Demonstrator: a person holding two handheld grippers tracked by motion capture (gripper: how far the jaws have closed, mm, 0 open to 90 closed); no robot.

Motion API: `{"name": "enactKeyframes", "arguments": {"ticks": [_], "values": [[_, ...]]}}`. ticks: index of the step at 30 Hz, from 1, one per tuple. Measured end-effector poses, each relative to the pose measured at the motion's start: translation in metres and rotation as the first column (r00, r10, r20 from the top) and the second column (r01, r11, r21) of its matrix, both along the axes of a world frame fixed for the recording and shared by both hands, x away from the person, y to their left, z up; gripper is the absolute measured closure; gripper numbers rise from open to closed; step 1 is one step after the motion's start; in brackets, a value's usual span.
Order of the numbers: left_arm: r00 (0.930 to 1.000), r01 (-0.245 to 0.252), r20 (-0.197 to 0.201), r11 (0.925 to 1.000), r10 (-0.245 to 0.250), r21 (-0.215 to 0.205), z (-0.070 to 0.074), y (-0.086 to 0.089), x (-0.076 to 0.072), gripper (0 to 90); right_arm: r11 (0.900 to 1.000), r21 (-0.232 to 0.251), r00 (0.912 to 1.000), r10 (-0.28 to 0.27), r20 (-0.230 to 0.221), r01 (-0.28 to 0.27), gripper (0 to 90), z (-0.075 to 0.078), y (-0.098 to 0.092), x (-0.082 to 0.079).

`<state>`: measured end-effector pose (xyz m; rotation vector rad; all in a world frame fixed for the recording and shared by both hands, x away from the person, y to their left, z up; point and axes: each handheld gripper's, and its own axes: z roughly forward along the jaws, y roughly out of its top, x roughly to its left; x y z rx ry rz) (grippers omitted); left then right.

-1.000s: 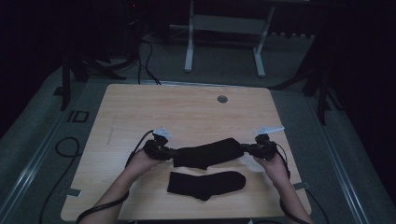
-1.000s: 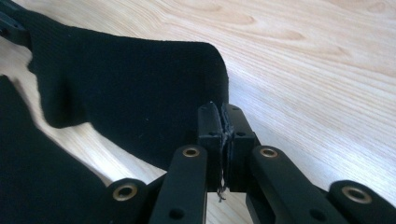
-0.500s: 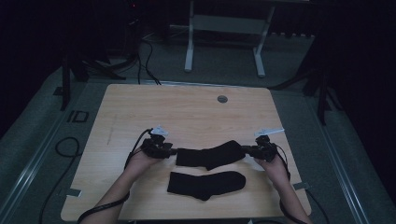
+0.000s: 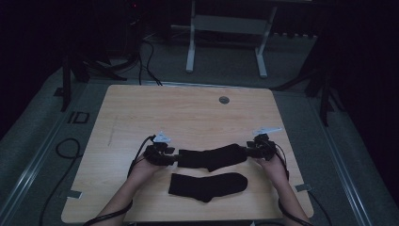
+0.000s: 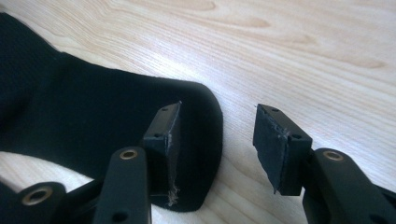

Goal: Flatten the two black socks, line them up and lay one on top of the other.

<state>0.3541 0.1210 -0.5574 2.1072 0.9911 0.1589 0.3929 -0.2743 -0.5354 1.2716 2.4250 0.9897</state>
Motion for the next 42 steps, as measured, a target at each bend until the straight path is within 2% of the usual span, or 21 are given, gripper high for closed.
{"name": "enactKeyframes", "arguments": {"ticks": [5,9,11,13,14,16,19,21,25,32,34,37,38,40,42], "values": [[0.9999,0.006,-0.012,0.9999,-0.006,0.009,-0.006,-0.007,0.007,51.5,1.0,-0.016,0.9994,0.013,-0.031,-0.013,54.9,-0.011,0.005,0.005],[0.9999,0.011,0.0,0.9996,-0.011,0.024,-0.007,-0.014,0.008,52.1,0.999,-0.046,0.9994,0.025,-0.023,-0.026,58.0,-0.015,0.01,0.003],[0.9998,0.008,0.018,0.999,-0.009,0.044,-0.007,-0.017,0.007,54.2,0.997,-0.072,0.9995,0.033,-0.004,-0.033,63.6,-0.015,0.013,0.0],[0.9996,0.012,0.024,0.9987,-0.013,0.049,-0.007,-0.018,0.007,59.6,0.995,-0.088,0.9992,0.04,0.002,-0.039,66.3,-0.015,0.015,-0.001],[0.9994,0.014,0.031,0.998,-0.016,0.062,-0.007,-0.02,0.006,63.2,0.994,-0.1,0.9984,0.056,0.012,-0.054,74.6,-0.015,0.017,-0.004],[0.9993,0.025,0.026,0.9979,-0.027,0.059,-0.007,-0.022,0.005,72.0,0.993,-0.1,0.9976,0.067,0.015,-0.065,81.6,-0.015,0.019,-0.005],[0.9993,0.031,0.02,0.9982,-0.032,0.052,-0.007,-0.023,0.004,81.4,0.992,-0.11,0.9973,0.07,0.02,-0.068,84.0,-0.015,0.022,-0.006],[0.9993,0.03,0.02,0.9982,-0.031,0.052,-0.005,-0.024,0.003,83.1,0.992,-0.105,0.9972,0.071,0.025,-0.068,85.4,-0.012,0.022,-0.007],[0.9996,0.024,0.017,0.9994,-0.025,0.025,0.0,-0.022,0.002,83.7,0.995,-0.075,0.9971,0.069,0.032,-0.066,86.1,-0.004,0.02,-0.009],[0.9995,0.014,0.029,0.9997,-0.014,-0.022,0.014,-0.016,0.0,83.9,0.997,-0.024,0.996,0.078,0.045,-0.077,86.5,0.01,0.017,-0.013],[0.9989,0.014,0.044,0.9995,-0.013,-0.028,0.02,-0.015,-0.002,83.9,0.997,-0.006,0.9952,0.083,0.051,-0.083,86.5,0.015,0.015,-0.014],[0.9981,0.023,0.058,0.9991,-0.021,-0.036,0.028,-0.014,-0.005,83.9,0.996,0.002,0.9931,0.09,0.075,-0.091,86.5,0.024,0.015,-0.017],[0.9984,0.026,0.051,0.998,-0.023,-0.059,0.029,-0.012,-0.005,83.9,0.996,0.007,0.9926,0.09,0.081,-0.09,86.5,0.028,0.015,-0.018],[0.9981,0.021,0.059,0.9986,-0.019,-0.048,0.033,-0.011,-0.007,83.9,0.995,0.01,0.9909,0.094,0.097,-0.095,86.5,0.034,0.015,-0.02],[0.9978,0.021,0.064,0.9983,-0.018,-0.054,0.036,-0.009,-0.009,84.0,0.995,0.015,0.9888,0.098,0.113,-0.101,86.5,0.04,0.016,-0.022]]}}
